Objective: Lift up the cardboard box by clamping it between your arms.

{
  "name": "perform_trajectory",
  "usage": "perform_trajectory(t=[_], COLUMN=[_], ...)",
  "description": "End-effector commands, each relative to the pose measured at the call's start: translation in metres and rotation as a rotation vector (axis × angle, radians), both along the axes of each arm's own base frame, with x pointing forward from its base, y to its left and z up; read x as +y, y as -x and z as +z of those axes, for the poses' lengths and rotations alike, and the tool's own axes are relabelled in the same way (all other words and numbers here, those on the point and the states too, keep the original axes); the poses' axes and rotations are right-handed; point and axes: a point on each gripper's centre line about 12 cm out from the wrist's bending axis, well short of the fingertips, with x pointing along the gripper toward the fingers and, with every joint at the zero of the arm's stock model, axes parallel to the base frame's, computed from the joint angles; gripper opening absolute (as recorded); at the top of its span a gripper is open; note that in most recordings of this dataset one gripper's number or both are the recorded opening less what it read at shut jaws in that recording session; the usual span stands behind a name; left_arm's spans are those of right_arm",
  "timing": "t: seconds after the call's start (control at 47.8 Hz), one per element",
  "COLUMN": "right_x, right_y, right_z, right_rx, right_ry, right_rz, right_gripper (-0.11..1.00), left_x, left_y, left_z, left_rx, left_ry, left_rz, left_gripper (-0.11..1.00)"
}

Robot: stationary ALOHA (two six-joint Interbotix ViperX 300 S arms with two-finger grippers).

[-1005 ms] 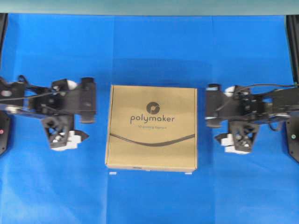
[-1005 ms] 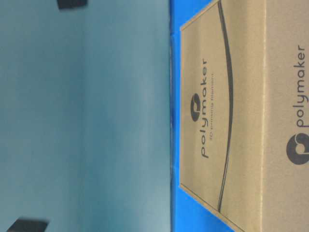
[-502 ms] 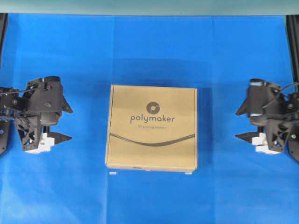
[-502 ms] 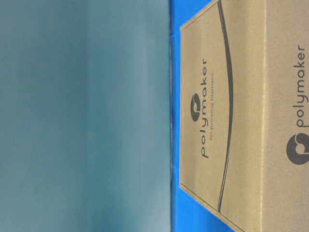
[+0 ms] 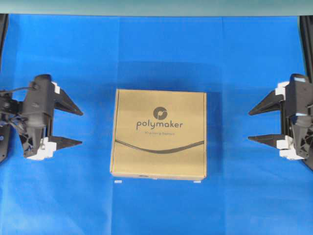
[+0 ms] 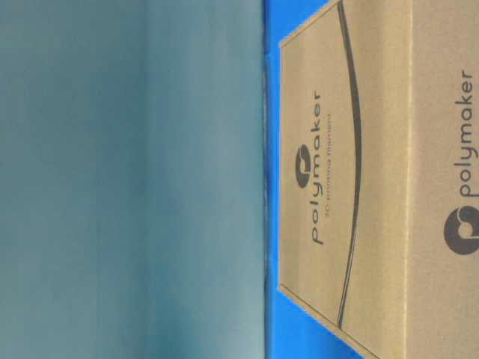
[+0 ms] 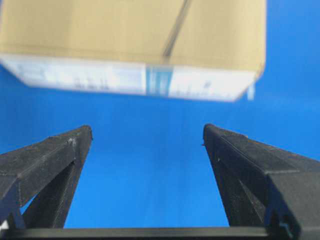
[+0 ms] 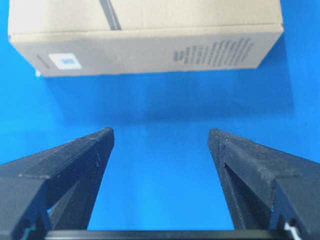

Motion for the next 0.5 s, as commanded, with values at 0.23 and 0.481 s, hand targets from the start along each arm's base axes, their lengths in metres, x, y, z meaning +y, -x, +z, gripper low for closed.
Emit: perform_trajectory(t=[0.23, 0.481], right_x=[0.000, 0.000], right_y=[0.002, 0.004], right_z=[0.014, 0.028], right_rx=[-0.071, -0.181], right_ry=[-0.006, -0.004], right_rz=[-0.008, -0.009], right_gripper=[0.99, 0.99], left_x=[-0.001, -0.004], left_y=[0.011, 0.018], left_z=[0.022, 0.029], left_rx=[-0.141, -0.181], left_ry=[-0.001, 0.000], left_rz=[-0.004, -0.015], left_gripper=[0.88, 0.88])
